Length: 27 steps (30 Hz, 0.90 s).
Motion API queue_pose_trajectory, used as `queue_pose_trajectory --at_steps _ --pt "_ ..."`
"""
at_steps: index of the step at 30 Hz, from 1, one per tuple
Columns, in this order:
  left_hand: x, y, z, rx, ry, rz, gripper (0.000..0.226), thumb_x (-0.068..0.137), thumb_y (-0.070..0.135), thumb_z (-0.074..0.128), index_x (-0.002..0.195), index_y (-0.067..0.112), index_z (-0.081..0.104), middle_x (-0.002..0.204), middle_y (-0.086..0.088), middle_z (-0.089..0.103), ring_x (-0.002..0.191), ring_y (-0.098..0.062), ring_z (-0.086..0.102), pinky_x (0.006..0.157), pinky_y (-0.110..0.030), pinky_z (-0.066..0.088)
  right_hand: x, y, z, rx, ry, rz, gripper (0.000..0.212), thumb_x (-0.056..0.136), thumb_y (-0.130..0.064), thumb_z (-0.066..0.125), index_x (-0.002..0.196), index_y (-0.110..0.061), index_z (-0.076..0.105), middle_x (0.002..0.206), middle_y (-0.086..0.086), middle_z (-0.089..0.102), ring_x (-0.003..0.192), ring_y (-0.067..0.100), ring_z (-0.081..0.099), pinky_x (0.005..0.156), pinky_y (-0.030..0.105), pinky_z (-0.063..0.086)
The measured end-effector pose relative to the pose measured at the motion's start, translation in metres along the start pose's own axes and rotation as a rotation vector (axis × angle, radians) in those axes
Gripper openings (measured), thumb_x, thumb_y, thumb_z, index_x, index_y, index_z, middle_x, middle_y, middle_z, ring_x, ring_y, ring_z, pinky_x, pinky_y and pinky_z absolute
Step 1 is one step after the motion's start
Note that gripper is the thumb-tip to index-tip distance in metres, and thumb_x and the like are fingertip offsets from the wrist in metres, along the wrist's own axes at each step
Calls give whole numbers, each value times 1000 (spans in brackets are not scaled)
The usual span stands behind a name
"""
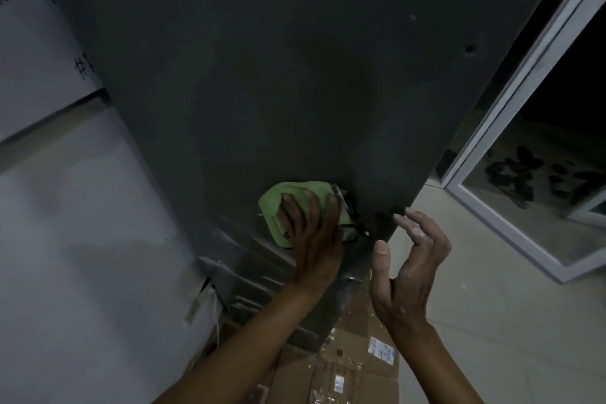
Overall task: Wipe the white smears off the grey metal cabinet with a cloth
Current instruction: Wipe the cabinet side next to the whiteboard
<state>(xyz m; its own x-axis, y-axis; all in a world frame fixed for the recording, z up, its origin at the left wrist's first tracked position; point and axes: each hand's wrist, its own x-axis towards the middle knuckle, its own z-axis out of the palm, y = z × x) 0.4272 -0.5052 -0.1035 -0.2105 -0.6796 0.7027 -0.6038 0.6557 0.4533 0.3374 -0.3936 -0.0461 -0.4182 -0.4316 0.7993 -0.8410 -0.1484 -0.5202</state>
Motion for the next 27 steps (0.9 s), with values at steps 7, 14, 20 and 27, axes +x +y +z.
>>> queue_pose_trajectory --at_steps 7,14,20,27 --pt "4 -39 -23 116 -107 246 50 94 43 47 144 36 42 150 -4 38 136 -46 32 88 -74 49 -2 -1 4 17 -27 -7 42 100 -35 54 131 -8 54 136 19 51 140 10 37 113 39 34" --pt "26 -116 -67 285 -193 485 52 100 43 48 152 46 45 154 12 46 136 -31 41 93 -51 52 -6 -23 22 6 -40 -35 47 105 -43 49 128 -4 58 135 24 52 138 19 38 114 36 33" --pt "44 -203 -104 318 -153 378 42 108 45 37 149 41 42 156 1 39 143 -42 34 112 -65 33 -1 -45 36 4 -14 -22 38 98 -33 55 128 -10 57 139 14 49 139 16 37 116 40 34" --pt "39 -200 -97 195 -63 136 62 100 32 43 160 32 24 164 -15 26 150 -54 16 122 -65 9 -7 -71 43 -60 2 18 43 104 -41 49 126 -6 58 137 16 49 138 18 38 117 35 33"
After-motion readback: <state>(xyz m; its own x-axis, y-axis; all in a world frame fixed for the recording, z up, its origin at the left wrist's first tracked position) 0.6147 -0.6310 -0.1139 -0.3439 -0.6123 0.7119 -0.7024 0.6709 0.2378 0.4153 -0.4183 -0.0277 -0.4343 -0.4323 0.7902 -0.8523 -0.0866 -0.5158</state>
